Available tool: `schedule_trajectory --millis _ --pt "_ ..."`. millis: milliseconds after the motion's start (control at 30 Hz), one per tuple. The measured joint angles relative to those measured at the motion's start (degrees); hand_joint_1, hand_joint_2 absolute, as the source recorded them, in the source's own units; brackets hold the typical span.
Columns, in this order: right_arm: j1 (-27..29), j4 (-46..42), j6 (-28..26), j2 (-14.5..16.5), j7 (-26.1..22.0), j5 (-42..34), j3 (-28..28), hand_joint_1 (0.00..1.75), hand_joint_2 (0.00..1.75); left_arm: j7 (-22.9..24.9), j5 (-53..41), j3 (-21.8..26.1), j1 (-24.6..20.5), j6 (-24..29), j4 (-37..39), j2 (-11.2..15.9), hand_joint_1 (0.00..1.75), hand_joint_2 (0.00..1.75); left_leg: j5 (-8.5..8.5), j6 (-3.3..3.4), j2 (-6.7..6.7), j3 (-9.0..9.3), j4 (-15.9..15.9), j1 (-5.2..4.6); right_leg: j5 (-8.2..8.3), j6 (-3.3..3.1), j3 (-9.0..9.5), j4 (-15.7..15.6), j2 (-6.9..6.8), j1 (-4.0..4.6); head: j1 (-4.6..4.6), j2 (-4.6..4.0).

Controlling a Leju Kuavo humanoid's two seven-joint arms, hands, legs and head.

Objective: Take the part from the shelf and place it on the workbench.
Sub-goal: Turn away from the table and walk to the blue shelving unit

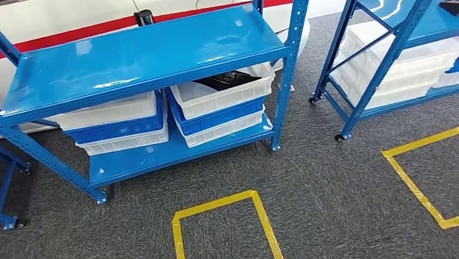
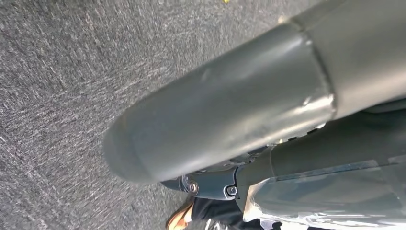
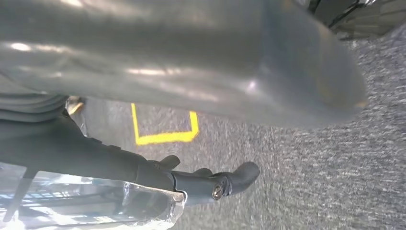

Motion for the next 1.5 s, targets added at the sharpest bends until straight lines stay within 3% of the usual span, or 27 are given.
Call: schedule_trajectory --millis 33,67,100,167,233,267,333,367,400,467,533,567,600,667,733,800,833,900,967,1000,1067,1100,1200,1267,1367,1467,1500 --pt "0.03 0.00 0.00 -0.02 0.00 0.01 -0.01 0.00 0.00 0.00 0.03 0.01 0.04 0.01 0.01 0.01 0.00 0.00 -0.23 -0.05 0.24 -0.90 1.73 0.04 -0.07 -0.09 0.01 0.00 -0.72 0.09 -0.01 0.00" --pt "0.02 0.00 0.00 -0.02 0.00 0.02 -0.01 0.00 0.00 0.00 0.05 0.02 0.08 0.03 0.01 0.02 0.00 0.00 0.59 -0.02 0.46 -0.71 1.31 0.06 -0.13 -0.15 0.06 0.00 -1.37 0.13 -0.02 0.00" --pt "-0.04 0.00 0.00 0.01 0.00 0.05 -0.01 0.00 0.00 0.00 0.07 0.03 0.10 0.06 0.00 0.03 0.00 0.00 2.24 0.12 0.86 0.64 -1.31 0.05 -0.20 -0.19 0.14 0.00 -1.98 0.15 -0.02 0.00" --pt "-0.16 0.00 -0.02 0.09 -0.07 0.15 -0.01 0.00 0.00 0.00 0.07 0.04 0.02 0.16 -0.01 0.06 0.00 0.00 5.48 0.66 3.20 4.83 -9.09 -0.19 -0.41 -0.01 0.39 0.04 -3.00 0.41 -0.03 0.00" --pt "-0.25 -0.01 -0.11 0.16 -0.20 0.31 -0.01 0.00 0.00 0.00 0.07 0.04 -0.12 0.33 -0.01 0.04 0.00 0.00 6.55 1.20 4.83 7.04 -13.45 -0.58 -0.69 0.47 0.60 0.04 -3.84 0.77 0.05 0.00" --pt "-0.29 -0.02 -0.19 0.21 -0.26 0.39 -0.01 0.00 0.00 0.00 0.09 0.05 -0.15 0.46 -0.01 0.03 0.00 0.00 6.42 1.37 4.66 7.07 -13.79 -0.79 -0.78 0.73 0.72 -0.04 -4.30 0.90 0.11 0.00" --pt "-0.45 -0.04 -0.42 0.37 -0.45 0.63 -0.01 0.00 0.00 0.00 0.25 0.10 -0.07 0.91 0.00 -0.05 0.00 0.00 6.74 1.93 3.35 7.21 -14.34 -0.81 -1.01 1.32 0.98 -0.09 -4.82 0.93 0.09 0.00" --pt "-0.48 -0.06 -0.52 0.48 -0.67 0.81 0.00 0.00 0.00 0.01 0.47 0.15 -0.06 1.27 0.00 -0.12 0.00 0.00 7.02 2.27 2.68 7.43 -14.75 -0.66 -1.58 1.47 0.74 0.70 -3.96 0.91 0.17 0.00" --pt "-0.50 -0.08 -0.61 0.56 -0.93 1.04 0.01 0.00 0.00 0.01 0.76 0.20 -0.09 1.65 0.00 -0.19 0.00 0.00 7.35 2.65 2.03 7.62 -15.15 -0.48 -2.65 1.50 -0.04 2.57 -2.66 0.86 0.23 0.00" --pt "-0.45 -0.08 -0.66 0.66 -1.31 1.65 0.05 0.00 0.00 0.02 1.48 0.45 -0.20 2.39 -0.01 -0.34 0.00 0.00 7.70 3.11 0.66 7.65 -15.41 -0.26 -5.80 1.11 -3.24 9.38 0.20 0.63 0.41 0.00" --pt "-0.40 -0.07 -0.63 0.69 -1.37 2.30 0.13 0.00 0.00 0.02 2.24 0.91 -0.17 2.95 0.01 -0.50 0.00 0.00 7.77 3.21 -0.89 7.58 -15.36 -0.24 -7.44 1.33 -6.10 14.95 0.98 0.46 0.43 0.00" --pt "-0.39 -0.07 -0.61 0.67 -1.36 2.57 0.17 0.00 0.00 0.02 2.60 1.21 -0.10 3.15 0.01 -0.55 0.00 0.00 7.76 3.18 -1.69 7.60 -15.32 -0.21 -6.93 1.81 -6.29 15.01 1.09 0.32 0.44 0.00" --pt "-0.41 -0.07 -0.60 0.63 -1.34 2.83 0.21 0.00 0.00 0.02 2.88 1.51 -0.05 3.28 0.02 -0.58 0.00 0.00 7.75 3.12 -2.47 7.63 -15.25 -0.16 -5.62 2.44 -5.52 13.02 1.25 0.10 0.44 0.00" --pt "-0.49 -0.06 -0.59 0.61 -1.33 3.14 0.27 0.00 0.00 -0.18 3.19 1.93 -0.03 3.35 0.02 -0.63 0.00 0.00 7.62 2.66 -3.92 7.52 -14.85 -0.14 -2.31 3.58 -2.42 5.49 3.00 -0.50 0.53 0.00" --pt "-0.61 -0.05 -0.68 0.72 -1.46 3.23 0.30 0.00 0.00 -0.56 3.36 2.11 -0.03 3.29 0.02 -0.66 0.00 0.00 7.38 1.90 -5.06 7.23 -14.43 -0.32 -0.62 3.41 -0.59 0.73 4.58 -0.70 0.57 0.00" --pt "-0.75 -0.07 -1.07 0.85 -2.23 3.23 0.29 0.00 0.00 -0.94 3.55 2.41 0.07 3.21 0.02 -0.63 0.00 0.00 7.35 1.25 -5.79 7.03 -14.47 -0.23 -0.39 2.32 -0.25 0.20 4.22 -0.49 0.49 0.00" --pt "-0.82 -0.10 -1.35 0.93 -2.74 3.23 0.28 0.00 0.00 -1.10 3.63 2.62 0.13 3.19 0.02 -0.59 0.00 0.00 7.32 1.01 -5.54 6.94 -14.38 -0.07 -0.27 1.87 -0.08 0.15 3.82 -0.52 0.44 0.00" --pt "-0.86 -0.14 -1.70 1.08 -3.33 3.25 0.29 0.00 0.00 -1.22 3.69 2.96 0.15 3.19 0.02 -0.54 0.00 0.00 5.90 0.53 -3.20 5.87 -12.12 0.05 -0.03 1.01 0.18 0.03 2.98 -0.73 0.21 0.00" --pt "-0.76 -0.15 -1.81 1.12 -3.44 3.24 0.29 0.00 0.00 -1.28 3.72 3.06 0.02 3.19 0.02 -0.51 0.00 0.00 2.38 0.13 -0.48 2.74 -5.61 0.06 -0.06 0.42 0.19 0.01 1.97 -0.51 -0.05 0.00" --pt "-0.69 -0.15 -1.81 1.12 -3.45 3.23 0.28 0.00 0.00 -1.32 3.72 3.08 -0.02 3.19 0.02 -0.51 0.00 0.00 0.75 -0.04 0.02 0.78 -1.74 0.13 -0.14 0.22 0.19 0.02 1.36 -0.38 -0.11 0.00" --pt "-0.64 -0.15 -1.81 1.11 -3.45 3.22 0.27 0.00 0.00 -1.35 3.74 3.15 0.02 3.19 0.02 -0.49 0.00 0.00 0.23 -0.17 0.34 -1.21 1.86 0.26 -0.26 0.08 0.20 0.02 0.39 -0.26 -0.10 0.00" --pt "-0.68 -0.15 -1.81 1.12 -3.45 3.22 0.27 0.00 0.00 -1.36 3.75 3.21 0.06 3.19 0.02 -0.46 0.00 0.00 1.50 -0.12 0.50 -0.61 0.52 0.32 -0.33 0.05 0.27 0.03 0.01 -0.25 -0.10 0.00" --pt "-0.81 -0.15 -1.81 1.21 -3.46 3.19 0.27 0.00 0.00 -1.37 3.75 3.32 -0.02 3.19 0.02 -0.39 0.00 0.00 6.32 0.50 2.16 5.01 -10.41 0.20 -0.69 0.47 0.57 0.03 -0.66 0.02 -0.10 0.00" --pt "-0.85 -0.15 -1.81 1.26 -3.31 2.55 0.22 0.00 0.00 -1.43 3.68 3.32 -0.11 3.14 0.02 -0.38 0.00 0.00 6.89 0.82 2.78 6.72 -13.65 -0.11 -0.99 1.01 0.57 -0.08 -1.01 0.48 0.02 0.00" --pt "-0.80 -0.15 -1.84 1.28 -3.22 0.85 -0.28 0.00 0.00 -1.55 3.41 3.32 -0.08 2.72 0.03 -0.36 0.00 0.00 7.04 0.69 2.22 7.01 -14.10 -0.44 -1.32 0.86 0.78 -0.37 -1.38 0.94 0.18 0.00" --pt "-0.77 -0.15 -1.86 1.30 -3.64 -0.49 -1.20 0.00 1.31 -1.57 3.16 3.32 -0.09 2.01 0.04 -0.17 0.00 0.00 7.03 0.88 2.02 7.02 -14.12 -0.74 -1.16 1.11 1.07 -0.78 -1.45 0.77 0.23 0.00" --pt "-0.76 -0.15 -1.87 1.30 -3.77 -0.91 -1.54 0.00 1.75 -1.63 3.11 3.32 -0.09 1.74 0.04 -0.10 0.00 0.44 7.00 0.97 2.01 7.02 -14.12 -0.76 -1.11 1.19 1.14 -0.93 -1.45 0.75 0.23 0.00"
